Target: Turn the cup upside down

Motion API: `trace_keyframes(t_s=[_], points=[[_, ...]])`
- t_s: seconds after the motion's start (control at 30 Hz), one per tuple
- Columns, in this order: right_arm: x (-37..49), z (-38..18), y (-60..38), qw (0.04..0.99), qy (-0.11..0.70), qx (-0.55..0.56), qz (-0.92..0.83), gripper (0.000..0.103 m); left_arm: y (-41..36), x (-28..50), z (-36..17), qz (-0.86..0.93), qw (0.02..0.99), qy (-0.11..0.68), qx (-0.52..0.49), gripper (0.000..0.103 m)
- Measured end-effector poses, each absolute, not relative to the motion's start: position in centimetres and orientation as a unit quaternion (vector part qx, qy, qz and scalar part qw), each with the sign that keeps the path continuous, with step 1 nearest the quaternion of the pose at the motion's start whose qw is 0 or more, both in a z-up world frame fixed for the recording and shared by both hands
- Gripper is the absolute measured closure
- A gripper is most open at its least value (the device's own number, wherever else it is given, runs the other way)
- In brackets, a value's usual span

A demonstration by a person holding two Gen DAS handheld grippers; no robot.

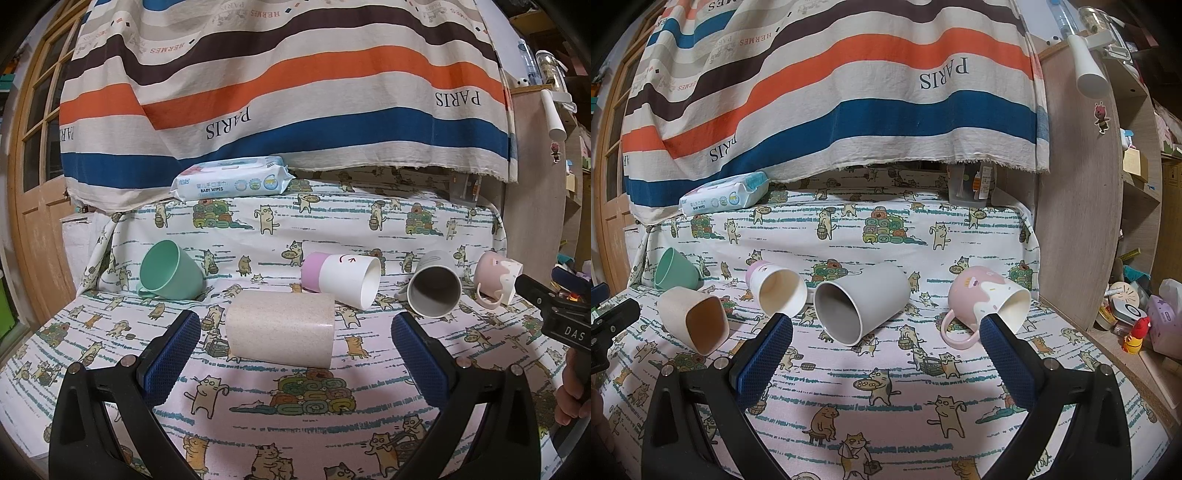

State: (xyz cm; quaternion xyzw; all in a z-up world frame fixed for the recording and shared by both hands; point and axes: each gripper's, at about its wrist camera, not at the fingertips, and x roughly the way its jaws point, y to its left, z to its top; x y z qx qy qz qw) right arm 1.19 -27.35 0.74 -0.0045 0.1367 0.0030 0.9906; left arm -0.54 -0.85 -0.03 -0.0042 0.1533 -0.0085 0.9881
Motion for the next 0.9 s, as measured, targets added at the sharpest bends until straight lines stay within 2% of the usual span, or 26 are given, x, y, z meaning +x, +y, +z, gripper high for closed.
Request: trace_keyframes(t_s=[0.9], points=[[1.19,0.74,-27.26,0.991,0.137,-0.005,0.009,0.001,-0.62,-0.47,0.29,-0.007,0.987,0.158,-0.006,0.000]])
